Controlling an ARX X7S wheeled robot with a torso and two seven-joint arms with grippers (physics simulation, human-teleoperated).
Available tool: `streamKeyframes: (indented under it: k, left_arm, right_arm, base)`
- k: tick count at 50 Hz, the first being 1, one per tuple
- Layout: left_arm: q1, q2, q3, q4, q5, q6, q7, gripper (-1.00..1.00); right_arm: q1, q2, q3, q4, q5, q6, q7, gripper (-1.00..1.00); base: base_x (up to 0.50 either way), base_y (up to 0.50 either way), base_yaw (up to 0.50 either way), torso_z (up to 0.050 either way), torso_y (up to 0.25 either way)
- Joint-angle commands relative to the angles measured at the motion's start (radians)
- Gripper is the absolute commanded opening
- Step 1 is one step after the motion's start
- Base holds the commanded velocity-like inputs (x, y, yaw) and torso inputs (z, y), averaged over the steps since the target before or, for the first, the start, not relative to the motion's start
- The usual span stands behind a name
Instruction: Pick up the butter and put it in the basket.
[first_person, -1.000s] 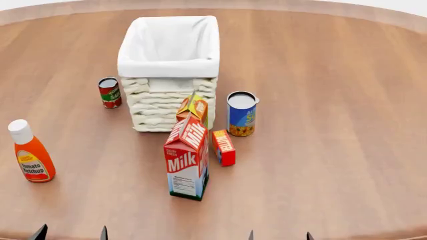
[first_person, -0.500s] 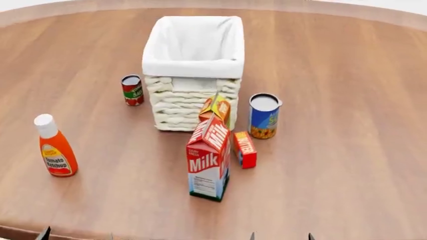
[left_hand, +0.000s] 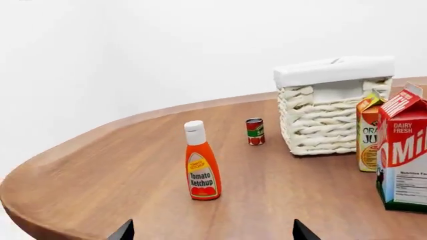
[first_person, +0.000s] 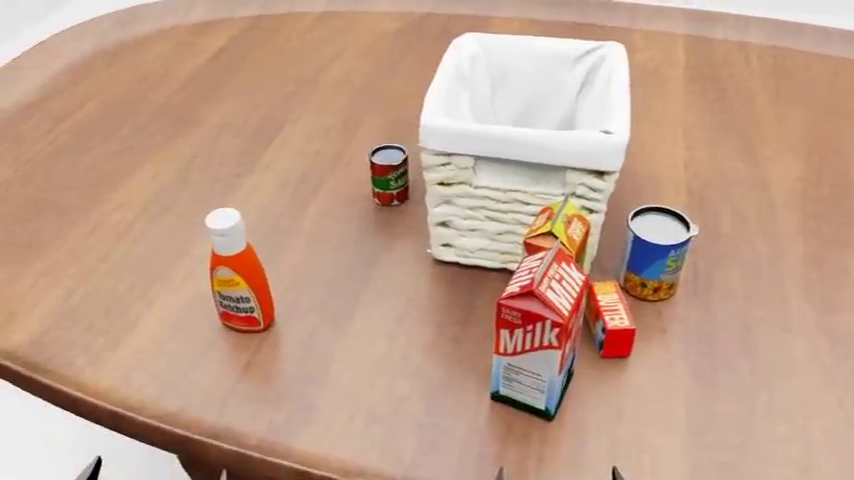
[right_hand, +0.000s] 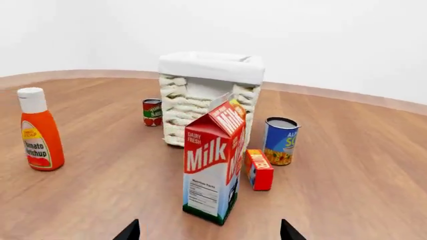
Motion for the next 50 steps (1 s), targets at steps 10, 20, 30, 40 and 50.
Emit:
streamKeyframes:
  k: [10, 20, 30, 40, 50]
  left_arm:
    - [-0.015, 0.003, -0.015, 0.018, -0.065, -0.062, 0.020, 1.00]
    - [-0.017, -0.007, -0.005, 0.025, -0.076, -0.068, 0.010, 1.00]
    - [-0.019, -0.017, 0.004, 0.029, -0.088, -0.072, 0.004, 1.00]
    - [-0.021, -0.024, 0.012, 0.034, -0.096, -0.076, -0.007, 1.00]
    - [-0.022, -0.031, 0.021, 0.029, -0.101, -0.070, -0.015, 1.00]
  right_arm:
    - [0.006, 0.003, -0.006, 0.001, 0.002, 0.002, -0.001, 1.00]
    - [0.001, 0.023, -0.025, -0.041, 0.056, 0.038, -0.043, 1.00]
    - [0.001, 0.031, -0.039, -0.042, 0.065, 0.032, -0.042, 1.00]
    - [0.006, 0.038, -0.046, -0.032, 0.072, 0.023, -0.037, 1.00]
    - [0.001, 0.046, -0.053, -0.045, 0.071, 0.024, -0.022, 1.00]
  base:
    - [0.00, 0.00, 0.50, 0.000, 0.000]
    - [0.07, -0.24, 0.10, 0.000, 0.000]
    - [0.14, -0.48, 0.00, 0.000, 0.000]
    - [0.14, -0.48, 0.00, 0.000, 0.000]
    - [0.14, -0.48, 0.00, 0.000, 0.000]
